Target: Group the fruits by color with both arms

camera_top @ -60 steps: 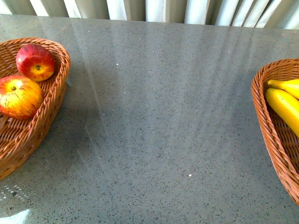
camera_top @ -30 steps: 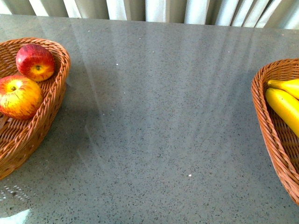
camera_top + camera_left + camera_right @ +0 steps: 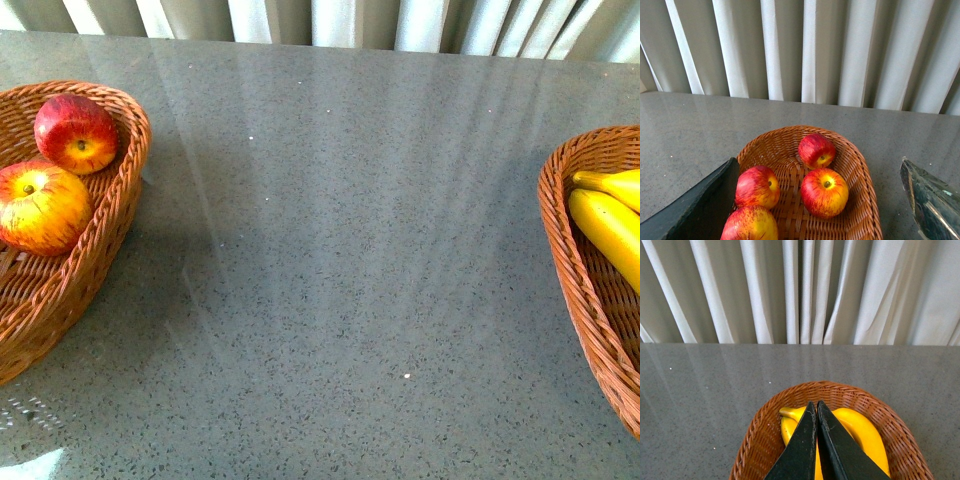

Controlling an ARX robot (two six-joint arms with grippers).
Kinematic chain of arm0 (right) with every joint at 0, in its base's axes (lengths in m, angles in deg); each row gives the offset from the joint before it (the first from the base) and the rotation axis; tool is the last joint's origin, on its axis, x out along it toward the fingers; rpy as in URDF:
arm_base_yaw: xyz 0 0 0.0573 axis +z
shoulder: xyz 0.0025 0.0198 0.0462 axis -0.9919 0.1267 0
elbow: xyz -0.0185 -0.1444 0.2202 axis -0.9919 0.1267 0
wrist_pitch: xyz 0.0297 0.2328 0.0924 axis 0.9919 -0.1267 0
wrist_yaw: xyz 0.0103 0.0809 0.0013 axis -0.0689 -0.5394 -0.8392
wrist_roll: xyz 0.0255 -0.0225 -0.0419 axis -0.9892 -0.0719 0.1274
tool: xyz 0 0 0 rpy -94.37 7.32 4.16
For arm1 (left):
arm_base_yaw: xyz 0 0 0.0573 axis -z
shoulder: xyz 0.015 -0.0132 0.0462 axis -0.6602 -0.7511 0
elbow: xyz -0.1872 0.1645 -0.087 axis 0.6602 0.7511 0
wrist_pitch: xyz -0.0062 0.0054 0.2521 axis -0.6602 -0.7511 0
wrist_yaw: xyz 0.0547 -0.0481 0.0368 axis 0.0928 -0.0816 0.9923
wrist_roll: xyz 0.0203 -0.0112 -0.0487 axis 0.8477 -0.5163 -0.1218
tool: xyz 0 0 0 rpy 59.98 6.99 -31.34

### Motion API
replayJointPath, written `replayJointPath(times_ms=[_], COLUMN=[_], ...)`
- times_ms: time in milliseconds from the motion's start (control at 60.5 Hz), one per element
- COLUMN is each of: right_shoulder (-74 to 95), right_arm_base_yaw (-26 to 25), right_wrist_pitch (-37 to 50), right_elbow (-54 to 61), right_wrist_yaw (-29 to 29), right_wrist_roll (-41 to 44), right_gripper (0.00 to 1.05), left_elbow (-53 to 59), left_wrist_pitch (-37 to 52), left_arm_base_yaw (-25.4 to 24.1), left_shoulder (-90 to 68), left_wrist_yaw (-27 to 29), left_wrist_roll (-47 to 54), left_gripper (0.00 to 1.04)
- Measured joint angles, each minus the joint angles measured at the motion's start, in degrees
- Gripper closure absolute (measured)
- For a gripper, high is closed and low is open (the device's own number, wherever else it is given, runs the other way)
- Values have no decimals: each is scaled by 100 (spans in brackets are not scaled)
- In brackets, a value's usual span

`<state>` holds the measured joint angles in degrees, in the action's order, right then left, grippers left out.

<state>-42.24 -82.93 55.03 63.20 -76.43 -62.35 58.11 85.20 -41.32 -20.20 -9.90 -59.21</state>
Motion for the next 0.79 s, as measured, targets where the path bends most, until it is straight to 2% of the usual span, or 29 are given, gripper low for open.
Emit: replayJointPath(times_ms=[265,380,711,794], right_shoulder=[-413,-1209,-1390,-1392], right_arm_base_yaw=[0,7,11,11], right_wrist_pitch=[-415,-1362,-1425,-1425], right_elbow=[0,0,0,0], right_wrist_yaw=[0,2,2,2], right_wrist_roll=[0,0,0,4], right_gripper=[103,103,103,90], left_elbow=[0,0,0,0], left_wrist_pitch=[0,0,0,0], left_arm_base_yaw=[0,0,0,0], left_shoulder=[0,0,0,0], left_wrist_yaw=[0,2,2,0], left_wrist_roll=[0,-2,0,0], left_gripper=[9,9,9,9])
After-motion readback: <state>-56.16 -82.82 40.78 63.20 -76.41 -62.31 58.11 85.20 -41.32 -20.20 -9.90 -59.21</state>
